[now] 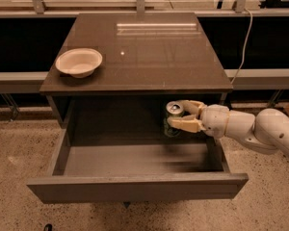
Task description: Place green can into top drawer
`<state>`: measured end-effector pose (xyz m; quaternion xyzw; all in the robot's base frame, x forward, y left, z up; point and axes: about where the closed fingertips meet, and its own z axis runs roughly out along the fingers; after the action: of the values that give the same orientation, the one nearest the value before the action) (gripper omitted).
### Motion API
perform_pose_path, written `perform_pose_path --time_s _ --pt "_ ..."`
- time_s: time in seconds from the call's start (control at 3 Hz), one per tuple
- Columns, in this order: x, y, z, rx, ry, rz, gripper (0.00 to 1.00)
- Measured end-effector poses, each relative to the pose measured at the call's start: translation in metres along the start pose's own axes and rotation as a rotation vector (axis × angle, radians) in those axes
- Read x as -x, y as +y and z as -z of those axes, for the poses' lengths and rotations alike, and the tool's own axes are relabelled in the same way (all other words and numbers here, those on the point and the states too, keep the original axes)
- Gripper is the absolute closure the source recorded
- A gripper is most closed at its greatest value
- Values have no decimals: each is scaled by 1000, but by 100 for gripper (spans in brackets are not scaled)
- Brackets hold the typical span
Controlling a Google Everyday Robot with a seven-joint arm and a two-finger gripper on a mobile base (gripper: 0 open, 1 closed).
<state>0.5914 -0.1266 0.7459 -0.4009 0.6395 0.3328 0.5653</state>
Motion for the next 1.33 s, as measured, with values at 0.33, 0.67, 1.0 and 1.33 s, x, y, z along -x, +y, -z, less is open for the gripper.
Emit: perform_pose_path --time_s 0.33,0.67,1.0,1.33 --pt "-6 -3 7 -12 -6 -3 100" --pt "-20 1 27 -50 6 -18 100" --pt "-30 9 35 -58 20 -29 100" --pt "-37 16 39 -57 27 -43 81"
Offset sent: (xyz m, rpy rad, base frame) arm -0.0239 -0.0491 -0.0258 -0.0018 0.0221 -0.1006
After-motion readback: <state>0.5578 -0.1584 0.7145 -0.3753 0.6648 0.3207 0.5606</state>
